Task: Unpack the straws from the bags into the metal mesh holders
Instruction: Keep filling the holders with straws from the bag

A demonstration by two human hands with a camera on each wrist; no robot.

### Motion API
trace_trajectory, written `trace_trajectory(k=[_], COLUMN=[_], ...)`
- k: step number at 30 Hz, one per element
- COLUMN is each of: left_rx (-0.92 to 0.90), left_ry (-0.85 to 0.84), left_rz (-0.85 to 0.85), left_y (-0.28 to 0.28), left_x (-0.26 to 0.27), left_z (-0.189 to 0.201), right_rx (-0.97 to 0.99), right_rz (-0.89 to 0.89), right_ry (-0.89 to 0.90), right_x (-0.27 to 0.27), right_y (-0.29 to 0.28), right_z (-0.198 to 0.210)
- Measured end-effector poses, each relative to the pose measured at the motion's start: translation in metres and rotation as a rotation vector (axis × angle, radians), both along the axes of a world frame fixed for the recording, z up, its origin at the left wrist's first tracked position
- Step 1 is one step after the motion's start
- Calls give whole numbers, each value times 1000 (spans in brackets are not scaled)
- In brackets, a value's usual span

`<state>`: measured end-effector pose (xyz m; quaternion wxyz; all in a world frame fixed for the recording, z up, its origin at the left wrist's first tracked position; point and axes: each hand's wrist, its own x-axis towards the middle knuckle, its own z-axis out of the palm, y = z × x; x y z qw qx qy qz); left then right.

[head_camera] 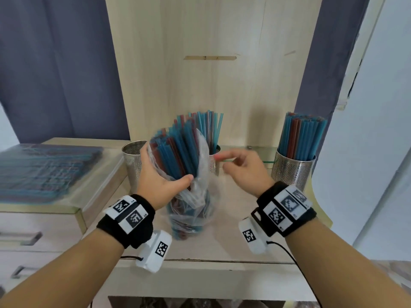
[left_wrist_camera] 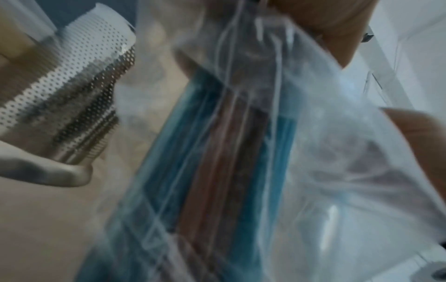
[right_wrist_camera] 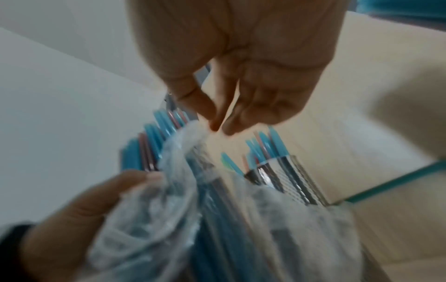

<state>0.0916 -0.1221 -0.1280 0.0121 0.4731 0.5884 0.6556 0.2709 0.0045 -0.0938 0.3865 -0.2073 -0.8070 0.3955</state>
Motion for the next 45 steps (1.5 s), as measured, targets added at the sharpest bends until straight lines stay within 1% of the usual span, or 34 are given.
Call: trace_trajectory(k=[1, 2, 3, 5, 6, 9, 11, 12, 15, 20, 23, 25, 27, 30, 33, 36, 38, 41, 43, 45], left_rx=[-5, -9, -14, -25, -29, -37, -42, -43, -52, -58, -97, -127, -146, -169, -185, -171, -126, -90, -124, -163], left_ry=[4, 8, 13, 4, -7, -25, -31, -38, -64, -73, -67, -81, -99, -131, -104, -106, -122, -67, -16, 80], left_rz=[18, 34, 46, 74, 89, 143, 169, 172, 173, 137, 162, 174, 196, 178, 193, 175, 180, 269, 315, 345], left_y=[-2, -4, -5, -8, -8, -8, -4, -2, 9, 36, 55, 70, 84, 99, 105, 109, 110, 111, 112, 111], left_x=[-3, -5, -6, -8, -9, -11, -13, -14, -18, -21, -19, -19, -19, -16, -16, -22, -25, -30, -33, -33], left_z=[1, 1, 1, 1, 1, 1, 0, 0, -1, 2, 9, 12, 16, 17, 10, -1, -4, -7, -10, -7], right_rx=[0, -2, -13, -64, -81, -122, -199, -219, -175, -103, -67, -75, -70, -48, -51, -63, -68, -65, -64, -69], right_rz=[-133, -229, -278, -251, -229, -180, -144, -124, -118, -234, -299, -313, -307, -310, -313, -308, -310, -320, -338, -348], right_ry=[60, 66, 13, -119, -153, -157, -130, -120, -96, -144, -147, -129, -111, -62, -30, -21, -17, -6, 19, 37], right_x=[-7, -15, -23, -39, -47, -72, -79, -78, -64, -21, 9, 19, 21, 18, 13, 10, 9, 5, 1, -4], right_y=[7, 14, 20, 28, 32, 40, 42, 42, 42, 54, 66, 73, 74, 74, 78, 80, 80, 79, 78, 77], right_z=[-1, -3, -6, -14, -17, -27, -31, -31, -29, -33, -37, -42, -46, -51, -54, -56, -58, -61, -63, -65])
